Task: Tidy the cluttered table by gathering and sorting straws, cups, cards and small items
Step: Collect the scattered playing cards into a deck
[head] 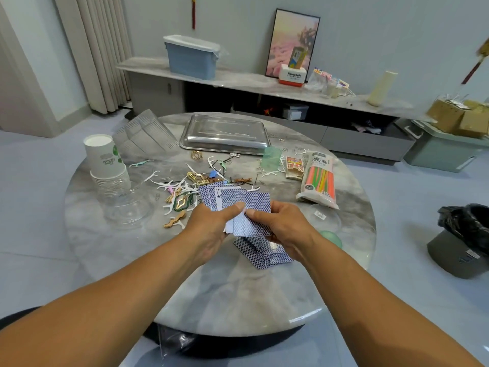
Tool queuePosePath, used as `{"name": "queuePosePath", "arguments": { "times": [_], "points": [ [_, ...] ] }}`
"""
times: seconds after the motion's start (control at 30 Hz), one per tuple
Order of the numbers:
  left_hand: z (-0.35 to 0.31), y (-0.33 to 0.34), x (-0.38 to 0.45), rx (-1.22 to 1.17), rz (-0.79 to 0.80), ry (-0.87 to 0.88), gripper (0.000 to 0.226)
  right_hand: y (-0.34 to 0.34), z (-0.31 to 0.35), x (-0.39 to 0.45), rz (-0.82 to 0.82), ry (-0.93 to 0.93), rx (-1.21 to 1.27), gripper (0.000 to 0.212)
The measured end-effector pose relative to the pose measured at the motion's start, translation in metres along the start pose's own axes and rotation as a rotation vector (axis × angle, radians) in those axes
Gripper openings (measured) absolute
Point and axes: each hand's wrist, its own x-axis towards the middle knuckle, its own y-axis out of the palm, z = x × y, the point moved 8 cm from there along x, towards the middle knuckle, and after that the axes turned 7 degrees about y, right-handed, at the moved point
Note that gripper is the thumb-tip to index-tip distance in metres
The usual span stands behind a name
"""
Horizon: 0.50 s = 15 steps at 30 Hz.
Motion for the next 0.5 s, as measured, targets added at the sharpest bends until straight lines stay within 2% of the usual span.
{"name": "queuePosePath", "arguments": {
  "times": [0.17, 0.37, 0.43, 0.5],
  "points": [
    [0.003, -0.003, 0.002, -0.003, -0.035, -0.034, 0.022, -0.009, -0.003, 0.005, -0.056, 0.030, 0.001, 0.015],
    [0.000, -0.005, 0.004, 0.043, -0.026, 0.026, 0.032, 0.004, -0.001, 0.004, 0.047, 0.016, 0.055, 0.018],
    [0.004, -0.012, 0.006, 0.029, -0.101, 0.002, 0.024, -0.007, -0.002, 0.006, -0.045, 0.022, 0.119, 0.027],
    [0.007, -0.018, 0.009, -0.024, -0.156, -0.057, 0.013, -0.025, -0.007, 0.009, -0.183, 0.033, 0.056, 0.041]
  ]
}}
